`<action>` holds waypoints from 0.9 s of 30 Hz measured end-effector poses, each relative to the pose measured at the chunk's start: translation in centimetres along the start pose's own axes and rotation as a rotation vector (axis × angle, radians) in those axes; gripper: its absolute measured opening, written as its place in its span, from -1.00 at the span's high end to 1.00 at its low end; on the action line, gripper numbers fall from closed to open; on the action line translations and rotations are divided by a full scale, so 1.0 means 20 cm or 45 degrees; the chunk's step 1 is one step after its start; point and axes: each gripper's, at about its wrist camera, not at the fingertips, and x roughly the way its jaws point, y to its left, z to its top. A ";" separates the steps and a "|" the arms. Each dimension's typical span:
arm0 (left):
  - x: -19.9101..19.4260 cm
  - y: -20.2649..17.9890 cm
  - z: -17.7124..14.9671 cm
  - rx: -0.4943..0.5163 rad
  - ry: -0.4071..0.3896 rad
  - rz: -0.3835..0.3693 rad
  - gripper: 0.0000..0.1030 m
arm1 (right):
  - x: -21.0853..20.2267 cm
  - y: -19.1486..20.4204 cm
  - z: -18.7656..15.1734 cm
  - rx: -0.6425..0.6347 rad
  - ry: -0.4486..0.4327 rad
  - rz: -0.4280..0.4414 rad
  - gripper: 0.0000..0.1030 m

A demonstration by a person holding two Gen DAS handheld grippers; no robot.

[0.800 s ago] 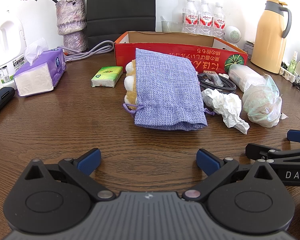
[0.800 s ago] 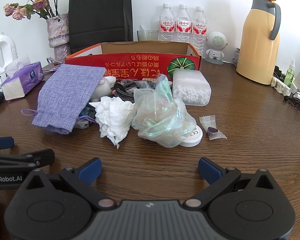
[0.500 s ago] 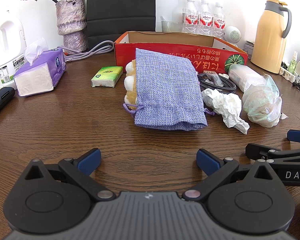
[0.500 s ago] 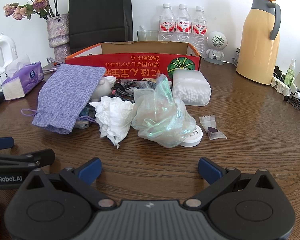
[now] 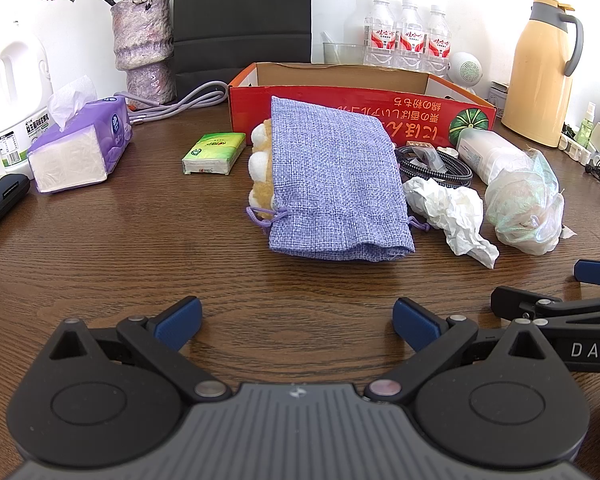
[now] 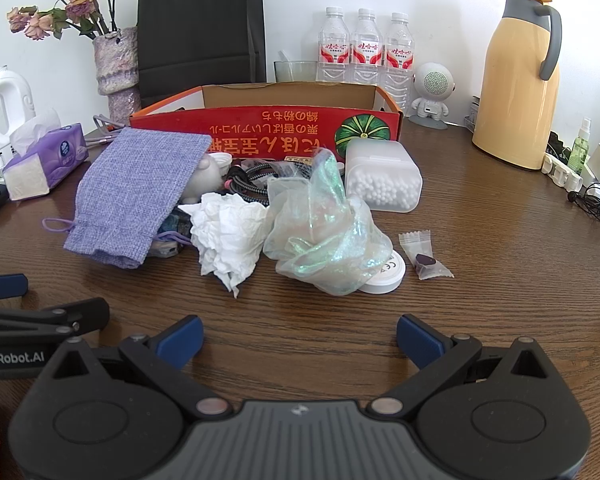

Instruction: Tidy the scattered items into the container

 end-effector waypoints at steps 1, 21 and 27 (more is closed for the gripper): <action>0.00 0.00 0.00 0.000 0.000 0.000 -1.00 | 0.00 0.00 0.00 0.000 0.000 0.000 -1.00; 0.01 -0.01 0.01 0.000 0.000 0.000 -1.00 | 0.00 0.00 0.00 0.000 0.000 0.000 -1.00; 0.01 -0.01 0.01 0.000 0.000 0.000 -1.00 | 0.00 0.00 0.00 0.000 0.000 0.000 -1.00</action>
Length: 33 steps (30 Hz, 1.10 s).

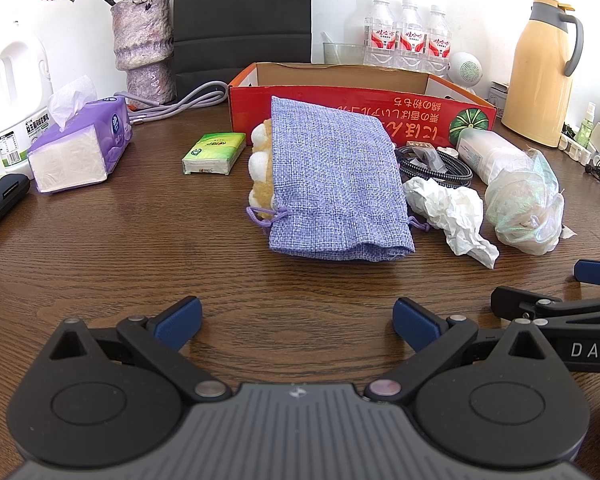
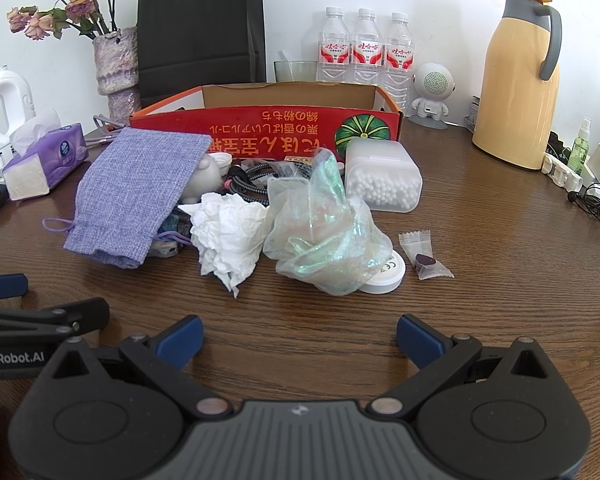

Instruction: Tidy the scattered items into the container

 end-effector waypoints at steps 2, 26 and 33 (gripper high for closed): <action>0.00 0.00 0.00 0.000 0.000 0.000 -1.00 | 0.00 0.00 0.00 0.000 0.000 0.000 -1.00; 0.01 -0.01 0.01 0.000 0.000 0.000 -1.00 | 0.00 0.00 0.00 0.000 0.000 0.000 -1.00; 0.01 -0.01 0.01 0.003 0.000 0.005 -1.00 | 0.00 -0.01 0.00 -0.003 0.000 0.001 -1.00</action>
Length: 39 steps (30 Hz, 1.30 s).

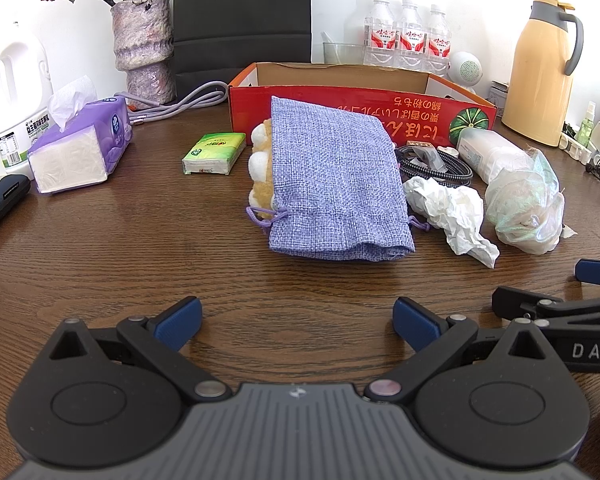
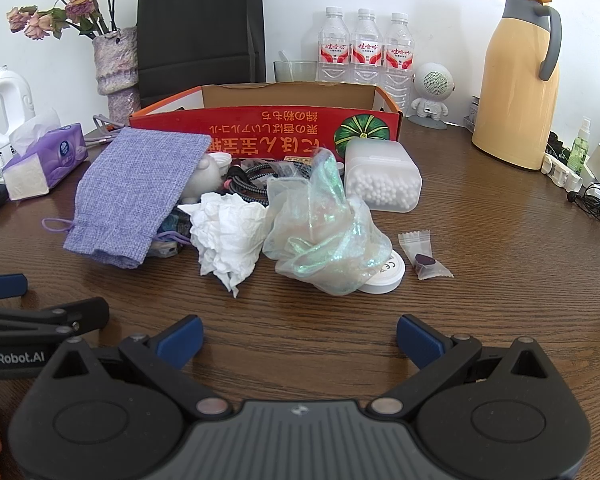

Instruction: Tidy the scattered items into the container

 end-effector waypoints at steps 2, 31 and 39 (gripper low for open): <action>-0.01 0.00 0.00 0.016 -0.005 -0.018 -1.00 | -0.03 0.00 0.00 -0.016 -0.006 0.015 -0.96; -0.21 0.20 0.27 -0.115 -0.285 -0.136 0.66 | -0.10 -0.13 0.20 -0.037 -0.210 0.155 0.23; -0.27 0.12 0.12 -0.027 -0.192 -0.158 0.53 | -0.28 -0.11 0.13 -0.061 -0.229 0.198 0.23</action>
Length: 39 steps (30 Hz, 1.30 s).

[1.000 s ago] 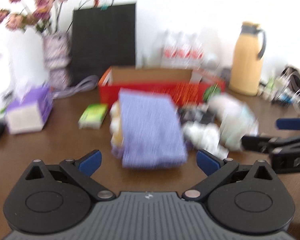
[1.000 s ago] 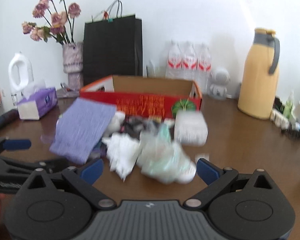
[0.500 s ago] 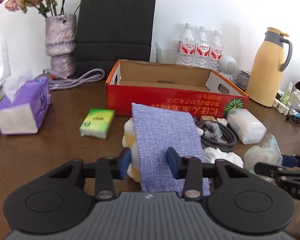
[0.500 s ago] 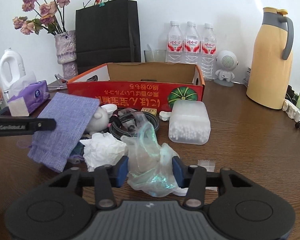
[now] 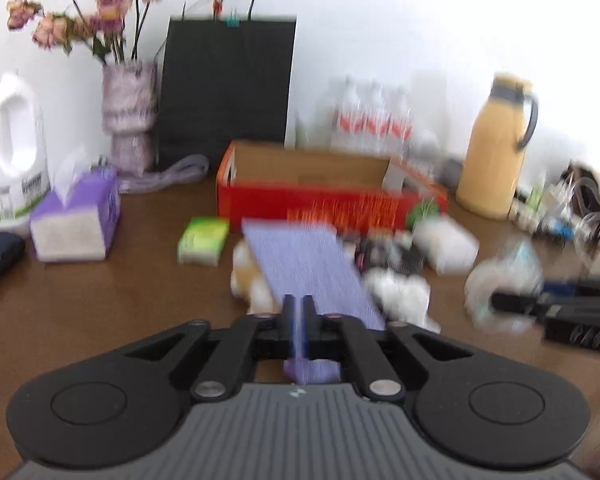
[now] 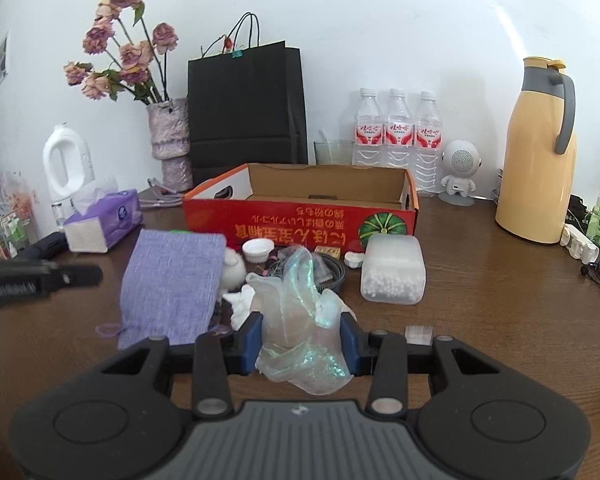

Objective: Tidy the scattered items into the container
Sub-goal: 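Grasp the blue linen bag with the left tool while the right tool grasps the clear plastic bag, then carry both bags into the cardboard box and open both tools to release them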

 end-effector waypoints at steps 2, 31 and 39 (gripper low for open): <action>0.05 -0.01 -0.05 -0.016 0.054 0.027 -0.21 | -0.02 0.00 -0.03 0.013 0.010 0.001 0.22; -0.08 -0.13 -0.22 0.120 0.232 -0.248 -0.52 | -0.13 0.02 -0.19 -0.029 0.088 -0.039 0.14; -0.02 -0.26 -0.30 0.216 0.207 -0.091 0.80 | -0.19 -0.06 -0.21 -0.007 0.082 -0.087 0.14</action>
